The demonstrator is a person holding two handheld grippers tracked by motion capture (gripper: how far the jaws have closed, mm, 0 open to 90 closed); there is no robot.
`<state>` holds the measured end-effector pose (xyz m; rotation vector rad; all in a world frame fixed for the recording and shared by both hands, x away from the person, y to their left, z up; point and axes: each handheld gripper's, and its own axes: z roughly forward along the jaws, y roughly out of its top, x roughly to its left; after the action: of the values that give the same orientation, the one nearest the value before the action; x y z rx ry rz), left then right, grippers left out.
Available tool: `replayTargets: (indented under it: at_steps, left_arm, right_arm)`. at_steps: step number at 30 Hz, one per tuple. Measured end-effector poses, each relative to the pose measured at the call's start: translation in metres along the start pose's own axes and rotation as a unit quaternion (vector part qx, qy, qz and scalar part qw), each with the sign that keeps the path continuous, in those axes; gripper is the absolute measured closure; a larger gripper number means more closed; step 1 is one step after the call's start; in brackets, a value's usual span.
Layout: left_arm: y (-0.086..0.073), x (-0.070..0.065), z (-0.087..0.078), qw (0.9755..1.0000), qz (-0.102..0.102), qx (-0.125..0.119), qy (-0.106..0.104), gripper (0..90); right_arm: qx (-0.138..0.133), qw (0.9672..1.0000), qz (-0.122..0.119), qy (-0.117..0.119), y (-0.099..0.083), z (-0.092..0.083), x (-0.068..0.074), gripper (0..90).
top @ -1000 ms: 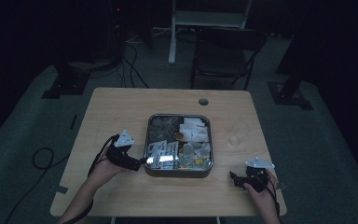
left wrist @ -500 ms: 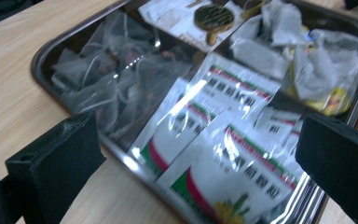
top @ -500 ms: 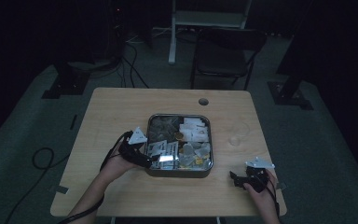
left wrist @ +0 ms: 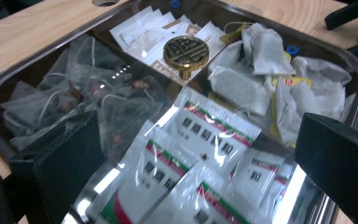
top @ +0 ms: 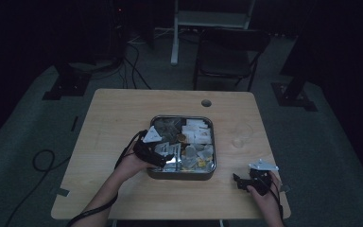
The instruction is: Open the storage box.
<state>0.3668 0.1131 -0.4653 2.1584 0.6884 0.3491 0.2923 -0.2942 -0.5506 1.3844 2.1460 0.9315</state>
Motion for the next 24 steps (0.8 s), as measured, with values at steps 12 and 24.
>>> replayTargets:
  at_steps: [12,24]
  left_arm:
    - [0.016,-0.004,0.027,1.0,-0.002,0.001,0.005,1.8]
    - [0.027,-0.001,0.049,0.9997,-0.003,0.023,0.004,13.9]
  right_arm:
    - [-0.001,1.0,-0.001,0.0,0.0,0.0,0.0,13.1]
    - [0.0,1.0,0.0,0.0,0.0,0.0,0.0,13.1]
